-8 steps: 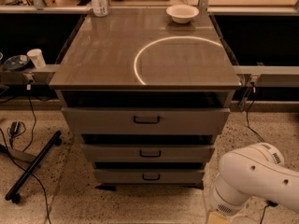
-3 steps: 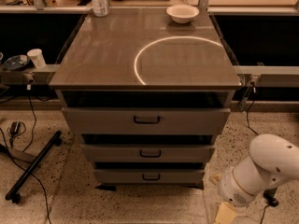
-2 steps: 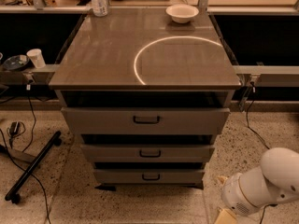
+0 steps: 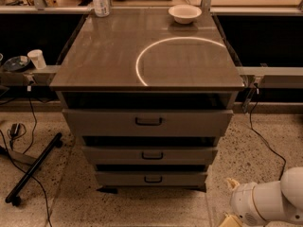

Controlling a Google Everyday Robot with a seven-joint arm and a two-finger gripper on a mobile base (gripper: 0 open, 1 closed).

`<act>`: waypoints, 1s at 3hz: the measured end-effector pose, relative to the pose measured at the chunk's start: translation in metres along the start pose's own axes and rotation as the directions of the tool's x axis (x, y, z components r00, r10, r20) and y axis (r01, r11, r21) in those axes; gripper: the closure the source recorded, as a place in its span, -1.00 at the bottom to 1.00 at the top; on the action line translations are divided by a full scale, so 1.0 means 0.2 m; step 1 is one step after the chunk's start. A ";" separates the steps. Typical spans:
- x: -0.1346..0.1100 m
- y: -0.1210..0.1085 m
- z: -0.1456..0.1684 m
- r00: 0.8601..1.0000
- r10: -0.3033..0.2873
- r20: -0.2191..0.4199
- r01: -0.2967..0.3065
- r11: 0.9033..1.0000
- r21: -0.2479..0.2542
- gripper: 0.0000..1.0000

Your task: Open bottom drawer

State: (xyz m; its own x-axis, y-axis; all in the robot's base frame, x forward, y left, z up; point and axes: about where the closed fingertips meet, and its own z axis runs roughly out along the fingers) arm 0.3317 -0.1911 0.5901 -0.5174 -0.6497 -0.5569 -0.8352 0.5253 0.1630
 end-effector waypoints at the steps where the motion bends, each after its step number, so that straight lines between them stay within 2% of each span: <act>1: 0.00 0.00 0.02 1.000 0.004 0.015 -0.004 1.000 0.003 -1.00; 2: -0.03 -0.05 0.06 0.995 0.043 0.084 -0.045 0.999 0.014 -1.00; 3: -0.06 -0.10 0.08 0.978 0.090 0.188 -0.099 0.994 0.042 -1.00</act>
Offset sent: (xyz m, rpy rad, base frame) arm 0.0288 0.0061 -0.0152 0.1610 -0.0588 -0.1448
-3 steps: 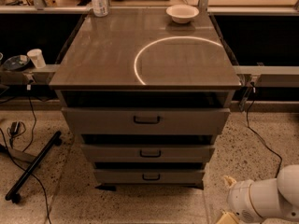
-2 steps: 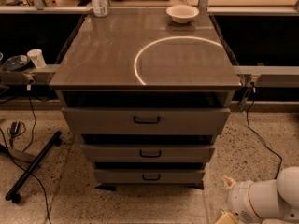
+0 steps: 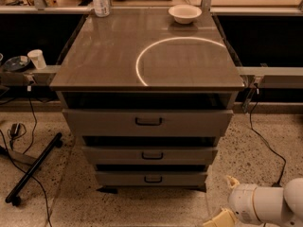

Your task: Open bottom drawer

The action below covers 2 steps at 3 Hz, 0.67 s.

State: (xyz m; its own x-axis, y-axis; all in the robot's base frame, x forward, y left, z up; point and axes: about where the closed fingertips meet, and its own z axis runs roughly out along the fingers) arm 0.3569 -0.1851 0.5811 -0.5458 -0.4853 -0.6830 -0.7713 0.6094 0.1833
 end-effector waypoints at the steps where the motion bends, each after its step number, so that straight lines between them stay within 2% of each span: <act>1: 0.00 0.00 0.00 1.000 0.000 0.000 0.000 1.000 0.000 -1.00; 2: 0.01 0.00 0.04 0.999 0.045 0.028 -0.044 0.999 -0.030 -1.00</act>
Offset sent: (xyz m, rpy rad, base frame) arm 0.0053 0.0059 -0.0165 0.1237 0.0576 -0.0458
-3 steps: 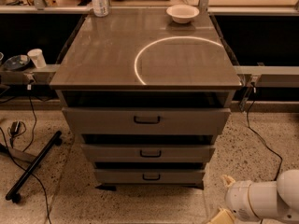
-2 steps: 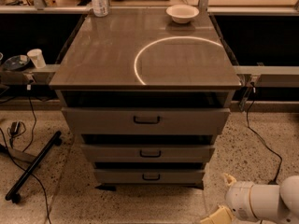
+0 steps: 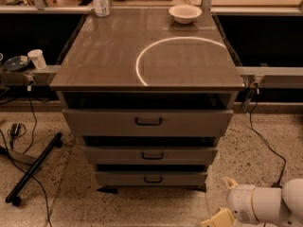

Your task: Open bottom drawer

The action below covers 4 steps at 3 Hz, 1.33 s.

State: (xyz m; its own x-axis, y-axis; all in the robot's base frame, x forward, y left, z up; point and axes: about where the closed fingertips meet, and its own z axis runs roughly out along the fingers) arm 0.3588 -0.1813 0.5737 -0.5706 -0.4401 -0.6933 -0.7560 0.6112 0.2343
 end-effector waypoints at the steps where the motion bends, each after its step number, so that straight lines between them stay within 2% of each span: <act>1: -0.04 -0.04 0.09 0.998 0.040 0.049 -0.039 0.999 -0.024 -1.00; 2: -0.06 -0.07 0.24 0.995 0.070 0.073 -0.066 0.996 -0.053 -1.00; 3: -0.06 -0.07 0.25 0.995 0.067 0.074 -0.063 0.997 -0.053 -1.00; 4: 0.00 -0.07 0.36 0.996 0.075 0.050 -0.070 0.994 -0.081 -1.00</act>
Offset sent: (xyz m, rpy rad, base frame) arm 0.0378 0.0216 -0.0171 0.1287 -0.0037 -0.0583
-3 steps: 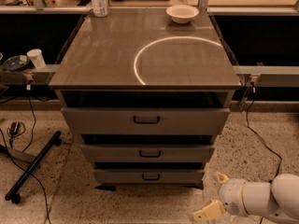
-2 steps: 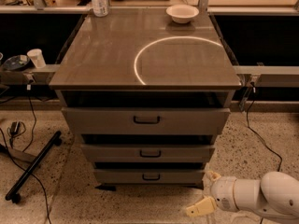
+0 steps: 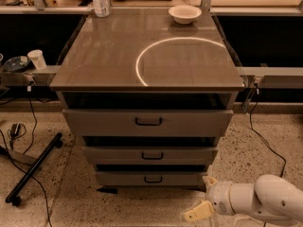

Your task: Open bottom drawer

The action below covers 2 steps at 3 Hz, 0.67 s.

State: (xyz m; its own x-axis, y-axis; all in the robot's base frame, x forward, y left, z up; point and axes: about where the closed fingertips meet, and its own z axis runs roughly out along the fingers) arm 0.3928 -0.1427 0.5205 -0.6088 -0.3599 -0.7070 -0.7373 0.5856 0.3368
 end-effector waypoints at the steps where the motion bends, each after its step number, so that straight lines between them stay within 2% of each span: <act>1: 0.05 -0.02 0.13 1.000 0.011 -0.018 -0.012 1.000 -0.028 -1.00; 2: 0.06 -0.03 0.22 1.000 0.016 -0.026 -0.017 0.999 -0.048 -1.00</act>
Offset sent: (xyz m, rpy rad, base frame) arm 0.0165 0.0336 -0.0531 0.0204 0.0602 0.0420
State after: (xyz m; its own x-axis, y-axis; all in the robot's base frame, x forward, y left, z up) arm 0.4027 -0.1185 0.4828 -0.6280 -0.3696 -0.6849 -0.7399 0.5565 0.3781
